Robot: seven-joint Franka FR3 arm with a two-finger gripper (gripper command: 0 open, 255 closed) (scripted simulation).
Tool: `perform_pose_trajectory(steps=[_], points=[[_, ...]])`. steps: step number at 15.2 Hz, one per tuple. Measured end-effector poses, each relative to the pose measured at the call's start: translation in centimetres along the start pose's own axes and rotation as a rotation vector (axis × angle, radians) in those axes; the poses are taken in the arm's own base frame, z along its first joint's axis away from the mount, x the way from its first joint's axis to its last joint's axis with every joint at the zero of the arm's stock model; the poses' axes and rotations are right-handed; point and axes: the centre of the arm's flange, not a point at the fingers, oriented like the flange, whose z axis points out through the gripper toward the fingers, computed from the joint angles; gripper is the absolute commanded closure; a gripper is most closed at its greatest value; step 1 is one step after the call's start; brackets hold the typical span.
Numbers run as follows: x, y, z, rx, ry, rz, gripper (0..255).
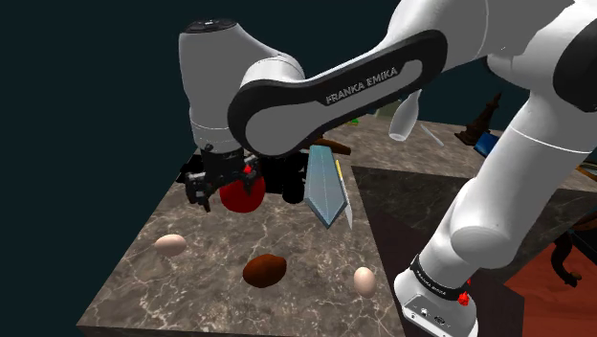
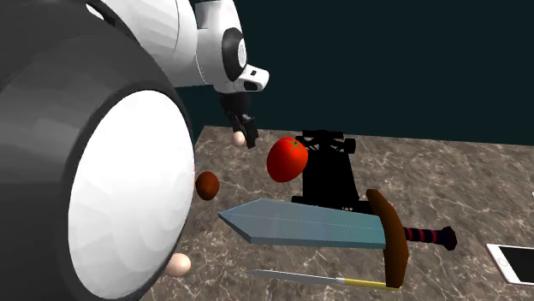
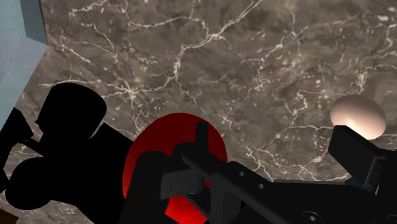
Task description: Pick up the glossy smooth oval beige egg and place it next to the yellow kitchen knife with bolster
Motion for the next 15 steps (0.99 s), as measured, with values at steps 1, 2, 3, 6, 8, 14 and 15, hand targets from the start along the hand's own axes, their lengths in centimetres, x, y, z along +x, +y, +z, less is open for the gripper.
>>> perform_pose_trajectory(steps=[1,2,3,6,8,14,15], points=[[0.1,-1.4,0.4,-0.004,-0.001,0.003,0],[0.3,-2.5,1.0,-0.007,-0.001,0.006,0],[0.2,-3.8,1.5,-0.011,-0.003,0.008,0],[0.6,-7.7,3.3,-0.022,-0.006,0.017,0],[1.0,-10.2,4.2,-0.029,-0.007,0.023,0],[1.2,-14.0,7.1,-0.043,-0.010,0.033,0],[1.2,-14.0,7.6,-0.043,-0.010,0.033,0]])
